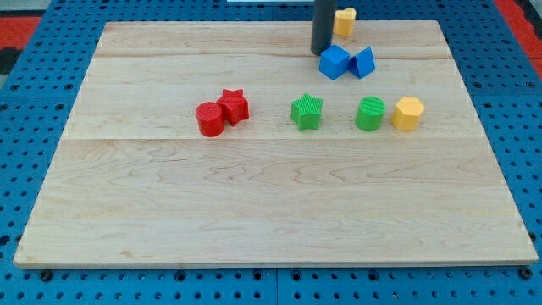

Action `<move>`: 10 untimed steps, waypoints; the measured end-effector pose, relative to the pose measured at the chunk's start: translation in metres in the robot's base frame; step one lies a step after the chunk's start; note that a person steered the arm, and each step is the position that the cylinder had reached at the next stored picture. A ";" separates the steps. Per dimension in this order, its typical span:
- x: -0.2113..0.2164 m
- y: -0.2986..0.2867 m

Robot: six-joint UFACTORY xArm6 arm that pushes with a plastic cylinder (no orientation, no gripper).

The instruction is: Place the blue cube in between green blocks

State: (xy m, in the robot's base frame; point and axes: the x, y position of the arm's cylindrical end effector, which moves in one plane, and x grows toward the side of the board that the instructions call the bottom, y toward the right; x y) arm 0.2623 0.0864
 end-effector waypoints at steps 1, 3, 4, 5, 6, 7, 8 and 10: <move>0.000 0.014; 0.049 0.012; 0.046 0.021; 0.057 0.020; 0.076 0.020; 0.098 0.019; 0.106 0.008; 0.115 0.003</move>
